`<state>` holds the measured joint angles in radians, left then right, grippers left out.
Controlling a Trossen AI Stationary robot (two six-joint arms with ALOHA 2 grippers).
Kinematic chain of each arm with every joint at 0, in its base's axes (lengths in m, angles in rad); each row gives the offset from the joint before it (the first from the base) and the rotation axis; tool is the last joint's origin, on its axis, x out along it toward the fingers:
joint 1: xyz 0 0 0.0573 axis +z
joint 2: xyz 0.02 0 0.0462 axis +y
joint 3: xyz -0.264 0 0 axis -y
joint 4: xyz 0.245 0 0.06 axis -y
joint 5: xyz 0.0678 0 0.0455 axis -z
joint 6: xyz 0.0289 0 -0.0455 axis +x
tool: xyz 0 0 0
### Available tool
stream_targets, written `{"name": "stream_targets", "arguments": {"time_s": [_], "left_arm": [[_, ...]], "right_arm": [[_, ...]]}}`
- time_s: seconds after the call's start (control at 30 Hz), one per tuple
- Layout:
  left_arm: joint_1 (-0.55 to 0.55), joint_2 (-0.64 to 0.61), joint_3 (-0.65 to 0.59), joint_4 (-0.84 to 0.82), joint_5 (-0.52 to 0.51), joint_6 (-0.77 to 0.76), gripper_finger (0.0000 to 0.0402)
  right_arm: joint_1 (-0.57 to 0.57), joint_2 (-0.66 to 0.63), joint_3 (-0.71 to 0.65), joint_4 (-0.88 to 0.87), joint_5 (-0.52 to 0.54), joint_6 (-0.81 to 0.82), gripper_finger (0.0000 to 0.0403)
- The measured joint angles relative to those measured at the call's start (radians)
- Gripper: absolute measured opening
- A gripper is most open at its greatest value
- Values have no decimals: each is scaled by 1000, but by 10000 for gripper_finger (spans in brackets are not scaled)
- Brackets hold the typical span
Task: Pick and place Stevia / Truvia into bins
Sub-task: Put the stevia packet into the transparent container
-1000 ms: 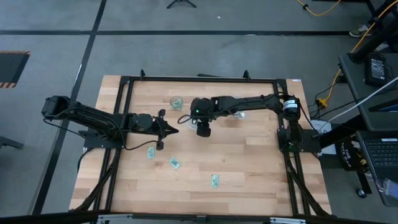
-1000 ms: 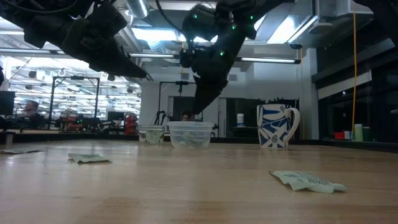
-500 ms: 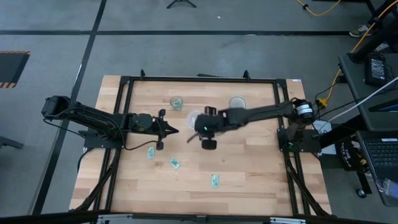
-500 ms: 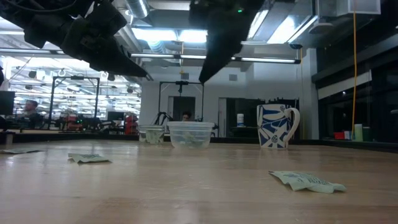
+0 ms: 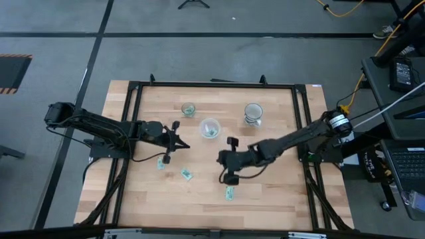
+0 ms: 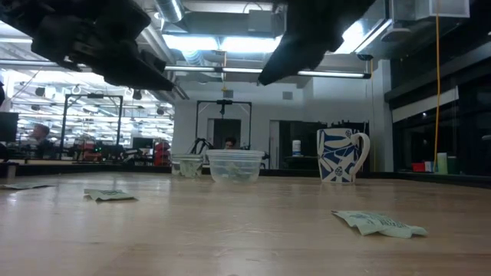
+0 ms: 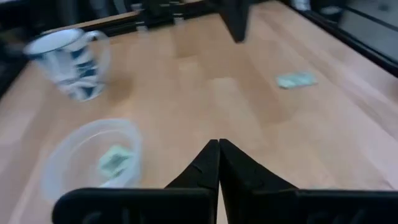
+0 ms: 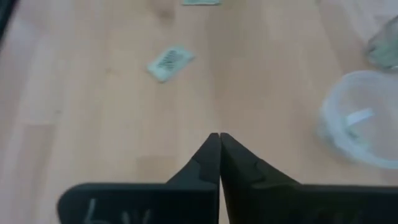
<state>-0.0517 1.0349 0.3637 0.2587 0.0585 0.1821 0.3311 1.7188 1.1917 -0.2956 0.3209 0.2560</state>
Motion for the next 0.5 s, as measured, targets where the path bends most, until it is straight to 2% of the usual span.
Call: {"name": "stream_targets", "arguments": {"time_s": [0.17,0.37,0.5], "left_arm": [[0,0,0,-16,106,83,3],[-1,0,0,-39,120,53,2],[-1,0,0,-62,119,21,5]], "right_arm": [[68,7,26,-14,1,101,5],[149,24,74,-188,83,347,3],[201,67,126,-319,94,526,2]]}}
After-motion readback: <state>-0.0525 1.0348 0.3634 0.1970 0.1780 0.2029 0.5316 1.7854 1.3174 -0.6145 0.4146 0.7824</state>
